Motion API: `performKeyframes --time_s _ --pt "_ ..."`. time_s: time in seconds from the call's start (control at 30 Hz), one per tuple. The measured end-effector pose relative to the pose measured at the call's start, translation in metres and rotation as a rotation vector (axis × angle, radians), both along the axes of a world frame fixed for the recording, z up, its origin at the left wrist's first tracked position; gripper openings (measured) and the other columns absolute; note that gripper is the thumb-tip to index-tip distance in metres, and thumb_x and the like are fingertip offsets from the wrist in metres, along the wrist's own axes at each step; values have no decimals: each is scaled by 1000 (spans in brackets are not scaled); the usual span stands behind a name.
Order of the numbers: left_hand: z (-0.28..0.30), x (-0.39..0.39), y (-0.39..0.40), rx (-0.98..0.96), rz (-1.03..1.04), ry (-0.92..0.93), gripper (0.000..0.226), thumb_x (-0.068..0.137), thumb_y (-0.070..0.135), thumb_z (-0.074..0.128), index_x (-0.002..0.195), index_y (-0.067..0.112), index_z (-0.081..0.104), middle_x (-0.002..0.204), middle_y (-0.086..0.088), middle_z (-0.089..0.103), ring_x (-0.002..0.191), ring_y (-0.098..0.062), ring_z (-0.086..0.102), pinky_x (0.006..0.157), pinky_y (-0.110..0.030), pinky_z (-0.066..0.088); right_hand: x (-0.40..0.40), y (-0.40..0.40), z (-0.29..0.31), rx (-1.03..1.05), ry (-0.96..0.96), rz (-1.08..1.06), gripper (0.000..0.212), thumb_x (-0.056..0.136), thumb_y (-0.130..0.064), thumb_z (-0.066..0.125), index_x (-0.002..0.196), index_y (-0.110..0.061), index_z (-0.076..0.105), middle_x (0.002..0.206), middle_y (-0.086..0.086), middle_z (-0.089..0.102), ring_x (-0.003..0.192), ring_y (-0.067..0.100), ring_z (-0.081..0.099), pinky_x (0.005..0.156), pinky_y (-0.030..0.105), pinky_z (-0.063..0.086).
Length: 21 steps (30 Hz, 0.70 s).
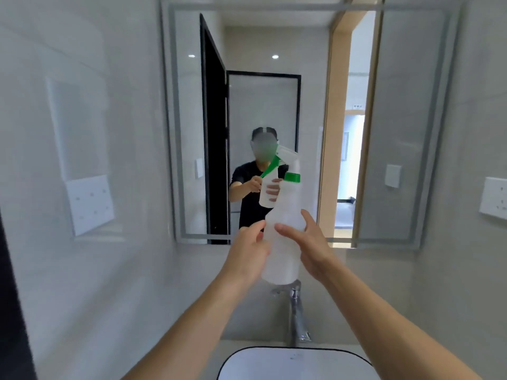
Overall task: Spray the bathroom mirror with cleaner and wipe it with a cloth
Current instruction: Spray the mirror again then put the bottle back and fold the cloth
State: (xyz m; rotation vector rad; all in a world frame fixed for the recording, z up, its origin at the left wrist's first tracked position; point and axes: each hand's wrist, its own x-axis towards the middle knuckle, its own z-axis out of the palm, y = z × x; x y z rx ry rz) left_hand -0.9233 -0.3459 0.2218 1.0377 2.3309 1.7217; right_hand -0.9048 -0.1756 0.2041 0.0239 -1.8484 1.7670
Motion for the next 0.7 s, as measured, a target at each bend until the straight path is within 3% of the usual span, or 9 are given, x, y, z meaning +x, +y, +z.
performKeyframes --time_s 0.07,0.13,0.23,0.3,0.4,0.47,0.53,0.7 --pt "12 0 -11 11 10 54 56 90 2 44 140 25 53 127 -6 57 116 -18 56 99 -36 49 -1 -8 16 3 14 63 75 63 -37 88 128 -23 53 121 11 67 109 31 67 96 56 53" --pt "25 -1 -19 48 -7 90 55 88 5 46 129 37 62 116 -4 66 106 -17 63 96 -37 53 -2 -13 31 13 32 119 71 67 -36 86 129 -24 52 123 13 65 112 34 65 98 59 51" --pt "42 -2 -27 78 -9 125 49 84 16 50 89 61 66 90 15 73 86 1 66 79 -24 54 2 -16 53 72 54 188 42 77 -32 78 116 -37 62 117 10 69 108 32 67 94 60 53" --pt "53 -3 -29 88 3 132 41 92 15 52 89 54 64 84 20 72 85 5 66 76 -23 50 9 -16 66 115 56 218 26 80 -31 74 102 -43 69 108 5 72 105 30 68 94 61 52" --pt "77 -5 -29 128 86 141 20 99 22 50 100 29 68 94 4 70 90 -14 67 76 -28 51 20 -9 78 138 54 253 29 80 -30 74 108 -37 69 111 8 69 113 38 63 100 63 47" --pt "98 -9 -28 188 189 189 21 100 26 50 96 18 69 87 -1 69 79 -15 66 67 -28 51 24 0 82 150 47 266 42 76 -33 78 117 -33 65 113 6 68 115 38 61 101 63 47" --pt "124 -14 -27 252 224 232 27 101 30 50 90 14 69 78 0 67 65 -12 61 59 -25 49 30 8 83 180 36 300 44 74 -37 80 115 -43 64 112 -4 70 112 30 65 99 58 51" --pt "181 -14 -13 356 141 199 38 100 40 53 82 9 66 68 -1 55 51 -10 46 44 -19 38 48 26 81 239 -2 379 48 74 -37 81 115 -52 61 117 -1 68 113 29 65 96 54 54"
